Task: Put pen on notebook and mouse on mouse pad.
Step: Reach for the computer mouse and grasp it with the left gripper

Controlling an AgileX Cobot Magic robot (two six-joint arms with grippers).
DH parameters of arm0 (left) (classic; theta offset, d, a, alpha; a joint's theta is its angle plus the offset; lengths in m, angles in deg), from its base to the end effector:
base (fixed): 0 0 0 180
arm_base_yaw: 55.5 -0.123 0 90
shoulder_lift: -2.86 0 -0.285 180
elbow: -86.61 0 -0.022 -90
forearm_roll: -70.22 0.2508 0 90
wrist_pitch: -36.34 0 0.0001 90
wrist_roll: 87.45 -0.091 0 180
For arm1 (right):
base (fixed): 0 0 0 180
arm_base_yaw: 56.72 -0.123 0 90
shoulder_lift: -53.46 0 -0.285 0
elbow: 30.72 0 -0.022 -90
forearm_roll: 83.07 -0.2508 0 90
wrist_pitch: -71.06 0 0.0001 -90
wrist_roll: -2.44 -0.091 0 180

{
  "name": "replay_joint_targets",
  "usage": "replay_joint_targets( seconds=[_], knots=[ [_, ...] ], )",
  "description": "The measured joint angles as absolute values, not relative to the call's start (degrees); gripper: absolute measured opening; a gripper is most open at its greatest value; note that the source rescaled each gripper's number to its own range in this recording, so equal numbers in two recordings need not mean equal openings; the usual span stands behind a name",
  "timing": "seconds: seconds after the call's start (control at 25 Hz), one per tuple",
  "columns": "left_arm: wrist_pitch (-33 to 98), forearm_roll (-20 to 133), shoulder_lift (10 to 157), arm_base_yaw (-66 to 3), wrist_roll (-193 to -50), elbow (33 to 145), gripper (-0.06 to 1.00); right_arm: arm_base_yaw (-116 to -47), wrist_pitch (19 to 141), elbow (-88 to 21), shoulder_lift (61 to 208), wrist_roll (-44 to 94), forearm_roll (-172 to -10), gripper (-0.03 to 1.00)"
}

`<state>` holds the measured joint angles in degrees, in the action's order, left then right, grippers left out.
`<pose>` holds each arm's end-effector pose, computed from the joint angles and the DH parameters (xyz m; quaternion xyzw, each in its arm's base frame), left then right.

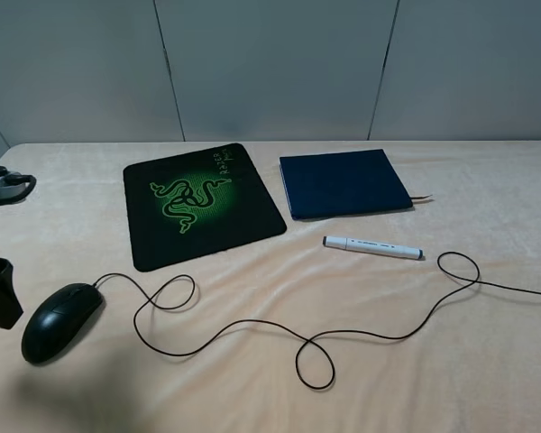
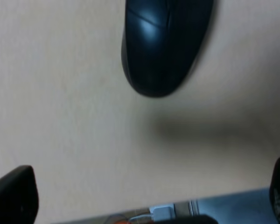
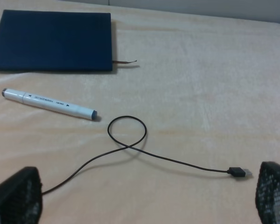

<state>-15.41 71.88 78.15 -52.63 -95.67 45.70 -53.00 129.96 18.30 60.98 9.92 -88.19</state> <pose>0.1812 -0.0070 0.2187 0.1038 0.9890 0.0171 0.1043 -0.0030 0.0072 0.2780 -0.0286 0.8441 -0.0076 0.5353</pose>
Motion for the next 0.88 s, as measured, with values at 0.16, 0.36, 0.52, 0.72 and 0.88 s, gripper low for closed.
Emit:
replay_joint_targets(
  seconds=[0.16,0.36,0.52,0.72,0.88],
  knots=[
    [-11.48,71.17,84.05,-52.63,-95.67,45.58,1.00,-53.00,129.96,18.30,60.98,9.92,-88.19,1.00],
    [-6.86,70.22,91.94,-52.63,-95.67,45.58,1.00,-53.00,129.96,18.30,60.98,9.92,-88.19,1.00],
    [-3.17,68.62,97.56,-52.63,-95.67,45.58,1.00,-53.00,129.96,18.30,60.98,9.92,-88.19,1.00],
    [-0.08,67.91,103.51,-52.63,-95.67,45.64,1.00,-53.00,129.96,18.30,60.98,9.92,-88.19,1.00],
    [1.60,67.16,106.76,-52.63,-95.67,45.68,1.00,-53.00,129.96,18.30,60.98,9.92,-88.19,1.00]
  ],
)
